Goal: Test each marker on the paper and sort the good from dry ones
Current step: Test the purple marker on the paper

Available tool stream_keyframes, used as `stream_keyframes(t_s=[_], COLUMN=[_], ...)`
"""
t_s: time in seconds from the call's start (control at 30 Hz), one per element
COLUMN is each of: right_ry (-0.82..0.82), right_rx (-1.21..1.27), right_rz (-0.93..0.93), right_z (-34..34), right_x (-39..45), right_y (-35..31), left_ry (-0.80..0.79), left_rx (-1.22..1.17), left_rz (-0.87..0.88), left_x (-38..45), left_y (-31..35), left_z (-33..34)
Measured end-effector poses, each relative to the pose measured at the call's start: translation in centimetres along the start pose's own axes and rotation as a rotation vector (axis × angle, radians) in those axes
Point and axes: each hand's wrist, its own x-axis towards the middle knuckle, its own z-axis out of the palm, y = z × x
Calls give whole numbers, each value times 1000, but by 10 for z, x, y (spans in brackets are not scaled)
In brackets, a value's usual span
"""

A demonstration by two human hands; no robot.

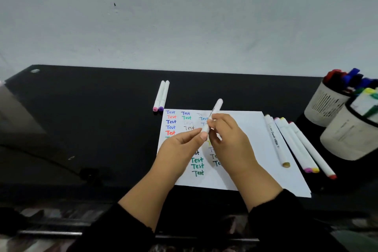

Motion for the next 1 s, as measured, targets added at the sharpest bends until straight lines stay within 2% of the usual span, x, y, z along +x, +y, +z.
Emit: stream_keyframes(t_s=[0.13,0.23,0.3,0.4,0.47,0.5,0.57,0.63,0.73,0.87,1.0], right_ry=[-24,-31,-8,3,-75,-136,-238,-267,-237,-228,-195], right_rx=[-6,140,295,545,759,830,930,964,990,1011,1023], right_rz=[2,96,322,794,1037,1100,1140,1138,1115,1062,1059], right_z=[6,6,-2,-10,-12,-12,-10,-6,-2,-2,-5], right_x=[-2,1,7,17,22,24,25,25,25,24,22], right_y=[3,7,7,6,5,4,1,0,0,-4,-5], left_ry=[71,118,151,137,104,87,51,18,8,50,-37], left_rx=[25,-25,-50,-54,-23,6,73,108,181,410,447], left_rz=[-29,-24,-33,-29,-19,-9,2,-1,-8,66,60], left_x=[5,9,12,16,18,19,20,21,22,22,24], left_y=[-1,-4,-6,-10,-11,-11,-13,-16,-18,-13,-10], left_z=[-2,-8,-13,-17,-19,-20,-21,-21,-17,-11,-12])
